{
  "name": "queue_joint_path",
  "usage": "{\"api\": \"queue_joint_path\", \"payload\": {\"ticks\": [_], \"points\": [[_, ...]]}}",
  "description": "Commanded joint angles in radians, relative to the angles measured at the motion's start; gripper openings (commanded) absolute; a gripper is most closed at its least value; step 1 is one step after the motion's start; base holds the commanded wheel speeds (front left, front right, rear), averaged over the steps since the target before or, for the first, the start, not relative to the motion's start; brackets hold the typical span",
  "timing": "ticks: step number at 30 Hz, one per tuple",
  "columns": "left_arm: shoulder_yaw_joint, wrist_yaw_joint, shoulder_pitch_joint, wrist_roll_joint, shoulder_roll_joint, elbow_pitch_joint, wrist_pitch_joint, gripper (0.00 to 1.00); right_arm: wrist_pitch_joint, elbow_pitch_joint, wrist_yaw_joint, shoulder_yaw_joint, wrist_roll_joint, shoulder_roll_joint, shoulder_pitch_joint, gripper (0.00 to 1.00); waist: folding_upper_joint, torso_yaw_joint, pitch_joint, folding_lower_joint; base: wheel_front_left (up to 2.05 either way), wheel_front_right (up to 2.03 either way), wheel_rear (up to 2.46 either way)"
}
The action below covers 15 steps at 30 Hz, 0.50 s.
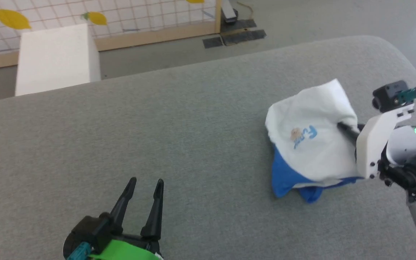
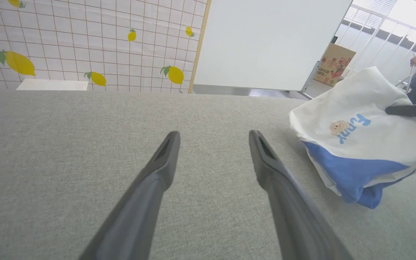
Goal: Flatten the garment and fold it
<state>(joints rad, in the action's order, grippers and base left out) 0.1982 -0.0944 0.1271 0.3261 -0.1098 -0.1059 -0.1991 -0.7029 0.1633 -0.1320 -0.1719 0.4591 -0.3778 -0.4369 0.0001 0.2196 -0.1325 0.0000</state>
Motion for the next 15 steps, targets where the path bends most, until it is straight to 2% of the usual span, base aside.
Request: {"api": "queue_joint_path", "payload": {"ticks": [1, 15], "points": [[0.0, 0.001, -0.023, -0.012, -0.012, -0.005, 0.003, 1.0, 0.012, 0.008, 0.001, -0.001, 0.007, -0.008, -0.027, 0.0, -0.0001, 0.047, -0.045, 0.0, 0.0, 0.0, 0.0], [0.014, 0.007, -0.098, -0.045, -0.061, -0.073, 0.066, 1.0, 0.087, 0.076, 0.001, 0.013, 0.013, -0.06, -0.163, 0.0, -0.0001, 0.113, -0.177, 0.0, 0.0, 0.0, 0.0]]}}
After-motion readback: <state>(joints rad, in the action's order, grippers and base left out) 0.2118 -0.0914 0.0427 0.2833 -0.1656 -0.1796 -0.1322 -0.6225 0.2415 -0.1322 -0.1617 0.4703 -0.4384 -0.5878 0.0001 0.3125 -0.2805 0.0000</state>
